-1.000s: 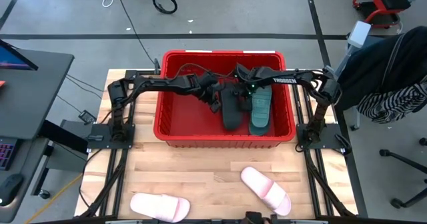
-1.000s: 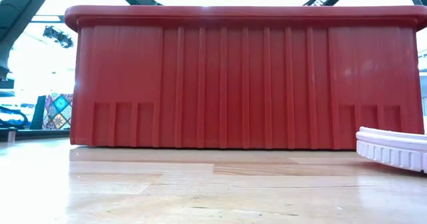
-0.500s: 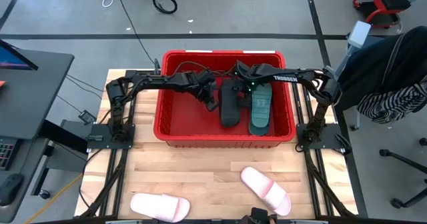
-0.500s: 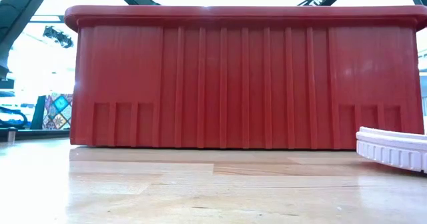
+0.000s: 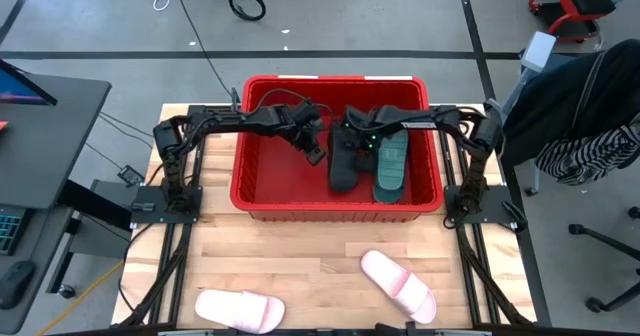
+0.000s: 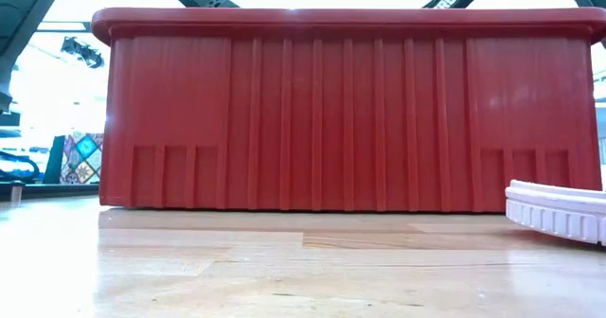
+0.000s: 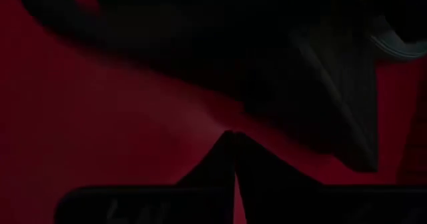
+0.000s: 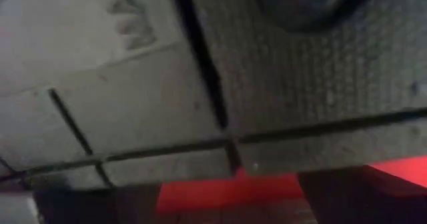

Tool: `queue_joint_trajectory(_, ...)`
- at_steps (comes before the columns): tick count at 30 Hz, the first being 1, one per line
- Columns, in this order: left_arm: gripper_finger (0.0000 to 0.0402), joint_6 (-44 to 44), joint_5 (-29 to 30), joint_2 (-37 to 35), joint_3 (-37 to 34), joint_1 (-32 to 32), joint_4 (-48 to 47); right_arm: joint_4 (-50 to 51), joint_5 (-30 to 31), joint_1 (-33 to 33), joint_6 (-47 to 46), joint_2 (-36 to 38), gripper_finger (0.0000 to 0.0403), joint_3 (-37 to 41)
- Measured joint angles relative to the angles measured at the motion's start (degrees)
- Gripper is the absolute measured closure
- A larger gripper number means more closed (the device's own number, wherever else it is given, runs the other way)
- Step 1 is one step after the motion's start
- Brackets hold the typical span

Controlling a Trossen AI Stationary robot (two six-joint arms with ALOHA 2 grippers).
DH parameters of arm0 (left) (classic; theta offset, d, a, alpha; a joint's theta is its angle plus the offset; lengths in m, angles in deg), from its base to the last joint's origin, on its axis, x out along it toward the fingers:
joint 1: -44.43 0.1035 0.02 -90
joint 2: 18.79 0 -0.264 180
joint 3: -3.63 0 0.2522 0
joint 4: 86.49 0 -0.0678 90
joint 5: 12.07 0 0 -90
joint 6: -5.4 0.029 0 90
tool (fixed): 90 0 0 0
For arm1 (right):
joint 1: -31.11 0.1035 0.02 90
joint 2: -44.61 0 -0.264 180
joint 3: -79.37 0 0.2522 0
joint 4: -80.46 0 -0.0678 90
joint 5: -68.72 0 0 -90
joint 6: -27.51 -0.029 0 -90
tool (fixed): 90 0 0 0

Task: Pick and place slides into bin
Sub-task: Put the black slides into the red bin

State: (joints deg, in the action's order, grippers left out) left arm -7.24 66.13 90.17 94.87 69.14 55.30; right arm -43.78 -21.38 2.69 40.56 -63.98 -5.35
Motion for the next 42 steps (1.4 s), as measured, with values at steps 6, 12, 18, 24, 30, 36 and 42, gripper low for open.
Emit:
queue_joint_trajectory(6, 0.0387, 0.48, 0.01, 0.0, -0.02, 0.0, -0.33, -2.66, -1.72, 0.85, -1.54, 0.53, 0.0081, 0.0)
queue_joint_trajectory(12, 0.0396, 1.36, -0.02, 0.0, -0.02, 0.25, -0.33, -5.22, -3.41, 0.61, -3.61, 1.76, 0.0081, -0.02)
queue_joint_trajectory(18, 0.0379, 2.12, -0.03, 0.0, -0.02, 0.26, -2.51, -3.81, -2.87, 0.59, -2.49, 1.76, 0.0081, 0.0)
queue_joint_trajectory(24, 0.0391, 4.09, 0.31, 0.08, -0.1, -0.24, -8.75, -5.0, 2.39, 0.26, 4.05, 1.59, 0.0081, 0.0)
queue_joint_trajectory(30, 0.0393, 1.94, 0.42, 0.22, -0.11, -2.1, -6.68, -13.14, 2.52, 0.48, 10.81, 1.69, 0.0081, 0.0)
queue_joint_trajectory(36, 0.0385, -0.21, 1.59, 0.85, -0.13, -3.72, -0.86, -11.84, 2.51, 0.45, 11.01, 1.78, 0.0081, 0.0)
queue_joint_trajectory(42, 0.0397, -0.4, 4.14, 0.6, -0.13, -2.07, -1.97, -6.9, 2.14, 0.52, 10.95, 3.31, 0.0081, -0.02)
